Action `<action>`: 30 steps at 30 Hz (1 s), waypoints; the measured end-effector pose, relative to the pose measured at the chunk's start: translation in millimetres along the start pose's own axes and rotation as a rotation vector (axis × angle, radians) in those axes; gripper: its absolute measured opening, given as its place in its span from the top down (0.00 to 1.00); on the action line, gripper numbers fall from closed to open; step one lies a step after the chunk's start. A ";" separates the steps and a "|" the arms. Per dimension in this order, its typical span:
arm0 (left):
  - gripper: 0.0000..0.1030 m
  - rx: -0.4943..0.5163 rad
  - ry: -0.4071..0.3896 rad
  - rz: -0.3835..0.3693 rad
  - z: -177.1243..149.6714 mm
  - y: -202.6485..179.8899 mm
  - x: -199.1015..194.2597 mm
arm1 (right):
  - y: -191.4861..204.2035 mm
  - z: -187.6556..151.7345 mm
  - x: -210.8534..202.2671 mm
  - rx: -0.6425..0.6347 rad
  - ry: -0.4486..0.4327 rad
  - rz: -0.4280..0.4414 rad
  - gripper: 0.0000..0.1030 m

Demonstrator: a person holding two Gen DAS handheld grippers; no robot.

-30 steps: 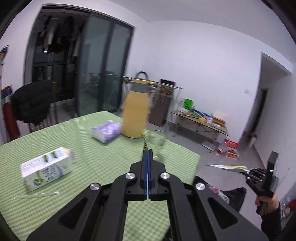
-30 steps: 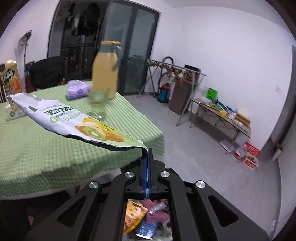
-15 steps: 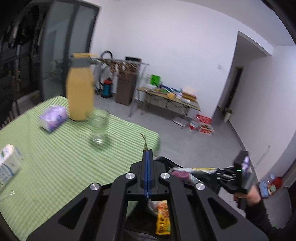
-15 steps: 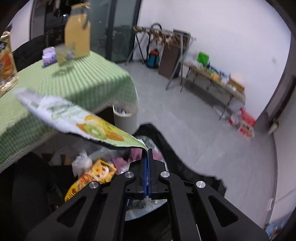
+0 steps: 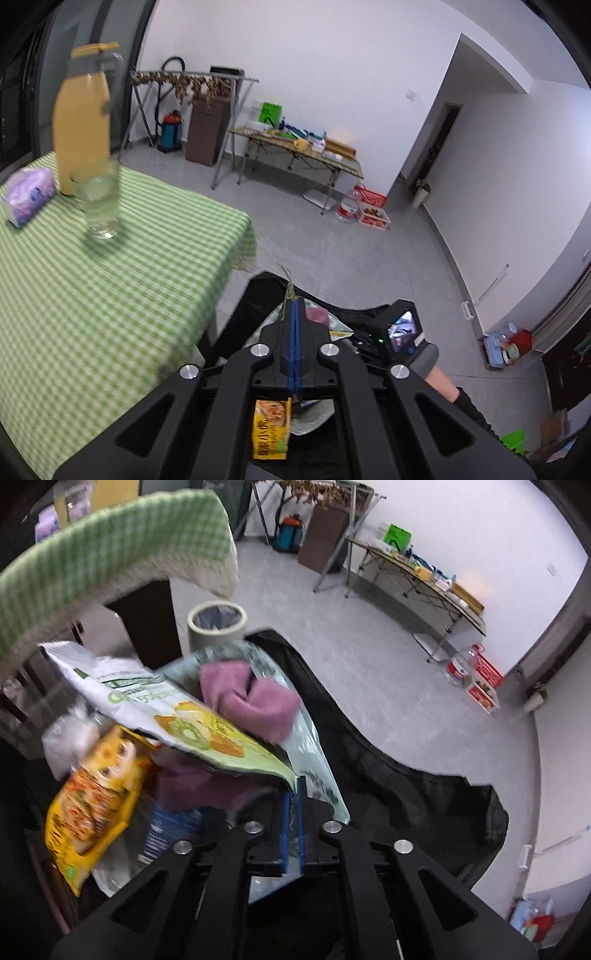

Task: Collect trash
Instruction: 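Carry the kiwi-printed bag and gold wrapper with both tools over the bin, then open both tools to drop the kiwi bag and gold wrapper into the bin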

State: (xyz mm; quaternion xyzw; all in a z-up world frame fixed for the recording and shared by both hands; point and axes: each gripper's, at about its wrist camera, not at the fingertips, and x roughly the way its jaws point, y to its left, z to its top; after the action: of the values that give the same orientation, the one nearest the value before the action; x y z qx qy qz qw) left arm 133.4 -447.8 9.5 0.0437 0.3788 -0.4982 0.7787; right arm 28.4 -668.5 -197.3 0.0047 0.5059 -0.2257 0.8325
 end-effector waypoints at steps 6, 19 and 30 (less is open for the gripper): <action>1.00 -0.010 0.071 -0.021 -6.8 -6.3 38.9 | -11.0 -17.1 -1.4 0.013 0.034 0.040 0.34; 1.00 -0.002 0.196 -0.109 -20.8 -40.7 109.8 | -38.7 -19.7 -51.9 0.116 -0.031 0.123 0.33; 0.62 0.085 0.318 -0.102 -43.8 -66.6 203.6 | -48.0 -17.7 -44.4 0.175 -0.039 0.103 0.33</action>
State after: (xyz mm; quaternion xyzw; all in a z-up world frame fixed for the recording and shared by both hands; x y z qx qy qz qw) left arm 99.7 -612.8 -129.9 0.1356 0.4776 -0.5395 0.6800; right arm -21.9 -691.0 -157.9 0.0990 0.4669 -0.2258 0.8493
